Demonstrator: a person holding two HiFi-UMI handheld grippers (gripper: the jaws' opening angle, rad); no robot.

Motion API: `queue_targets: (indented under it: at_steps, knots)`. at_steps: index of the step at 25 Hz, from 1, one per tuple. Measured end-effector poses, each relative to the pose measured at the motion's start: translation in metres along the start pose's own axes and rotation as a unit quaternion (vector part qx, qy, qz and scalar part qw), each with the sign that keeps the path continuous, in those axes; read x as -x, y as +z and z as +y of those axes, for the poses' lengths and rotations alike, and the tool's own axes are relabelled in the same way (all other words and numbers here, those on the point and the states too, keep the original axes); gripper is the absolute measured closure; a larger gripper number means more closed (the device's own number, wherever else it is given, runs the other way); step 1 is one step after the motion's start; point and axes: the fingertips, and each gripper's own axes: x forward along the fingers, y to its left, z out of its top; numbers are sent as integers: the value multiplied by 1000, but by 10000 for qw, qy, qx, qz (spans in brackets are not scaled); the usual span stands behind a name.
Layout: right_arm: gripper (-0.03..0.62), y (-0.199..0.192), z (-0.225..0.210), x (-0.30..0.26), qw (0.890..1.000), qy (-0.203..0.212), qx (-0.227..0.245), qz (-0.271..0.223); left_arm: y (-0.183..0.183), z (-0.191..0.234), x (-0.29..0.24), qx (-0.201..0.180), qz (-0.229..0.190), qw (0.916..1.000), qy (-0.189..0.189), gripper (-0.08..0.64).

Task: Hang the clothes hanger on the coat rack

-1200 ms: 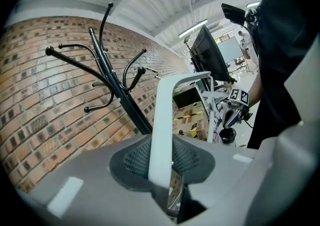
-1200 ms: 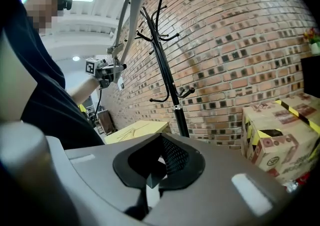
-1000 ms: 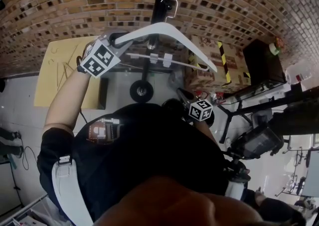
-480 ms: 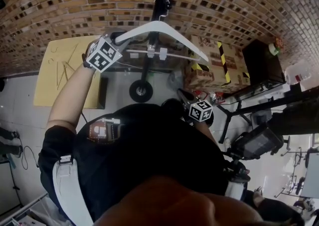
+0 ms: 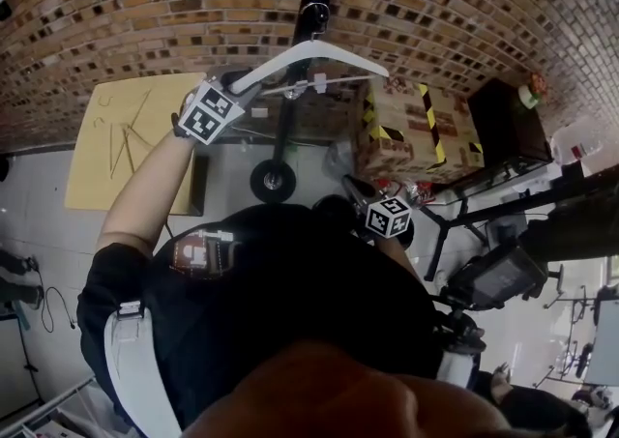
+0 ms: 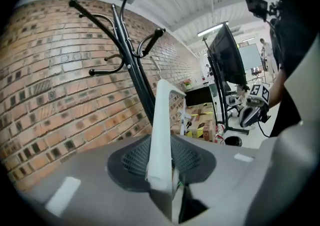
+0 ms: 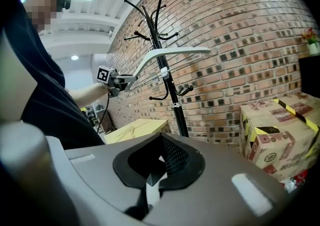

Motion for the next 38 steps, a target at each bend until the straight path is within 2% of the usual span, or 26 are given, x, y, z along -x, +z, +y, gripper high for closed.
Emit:
queue_targets:
  at_steps: [8, 13, 18, 22, 23, 25, 27, 32, 38]
  knots:
    - [578, 4, 2, -7, 9999, 102, 57, 9, -15, 10, 19, 289, -50, 9993, 237, 416]
    - [578, 8, 3, -13, 9998, 182, 112, 28, -29, 24, 58, 832, -528, 9938, 510, 416]
    - [578, 23, 3, -18, 9995, 245, 182, -35, -70, 27, 102, 1664, -985, 9779, 797, 417]
    - [578, 39, 1, -23, 9992, 272, 260, -103, -117, 5, 115, 2439, -1028, 9621, 662, 470]
    - [578, 43, 1, -24, 9991, 279, 279, -127, -128, -2, 116, 2683, -1060, 9554, 631, 502]
    - [578, 51, 1, -26, 9989, 299, 311, -175, -144, -18, 120, 3263, -1225, 9357, 552, 557]
    - [578, 58, 2, -28, 9987, 323, 326, -230, -154, -37, 121, 3636, -1353, 9208, 408, 558]
    - [578, 68, 3, -37, 9984, 382, 265, -316, -178, -75, 110, 3910, -1193, 9126, 111, 558]
    - [580, 74, 12, -46, 9974, 589, 75, -397, -174, -93, 96, 3960, -1153, 9109, -154, 558]
